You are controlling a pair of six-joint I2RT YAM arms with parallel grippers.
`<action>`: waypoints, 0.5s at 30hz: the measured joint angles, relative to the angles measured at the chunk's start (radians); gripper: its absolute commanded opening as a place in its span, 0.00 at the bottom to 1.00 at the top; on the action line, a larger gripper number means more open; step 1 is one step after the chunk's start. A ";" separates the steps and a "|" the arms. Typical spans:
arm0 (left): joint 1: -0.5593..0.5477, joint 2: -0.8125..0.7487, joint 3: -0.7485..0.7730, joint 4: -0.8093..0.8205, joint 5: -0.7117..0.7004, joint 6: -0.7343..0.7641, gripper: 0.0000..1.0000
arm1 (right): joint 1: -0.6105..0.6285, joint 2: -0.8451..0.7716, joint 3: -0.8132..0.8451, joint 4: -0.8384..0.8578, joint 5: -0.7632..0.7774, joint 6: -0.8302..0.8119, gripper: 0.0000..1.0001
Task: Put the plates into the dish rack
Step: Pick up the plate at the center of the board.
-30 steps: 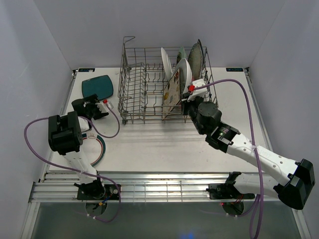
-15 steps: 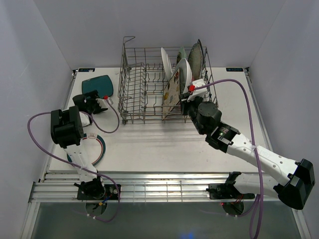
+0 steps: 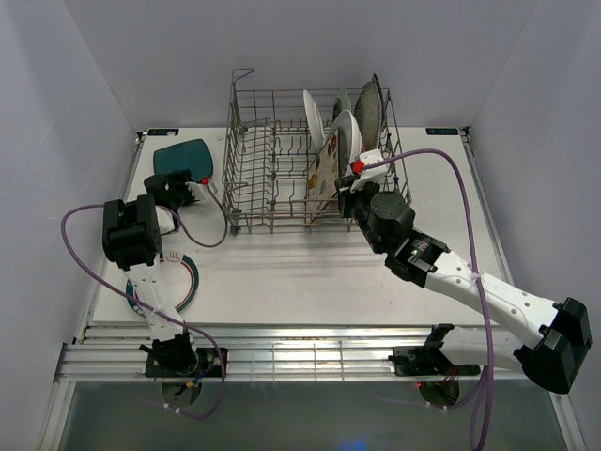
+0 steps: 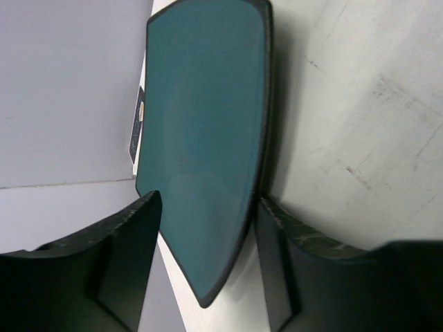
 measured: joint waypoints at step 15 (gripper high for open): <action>-0.019 0.026 -0.012 0.017 -0.048 0.044 0.00 | 0.000 0.000 0.000 0.000 -0.006 0.001 0.22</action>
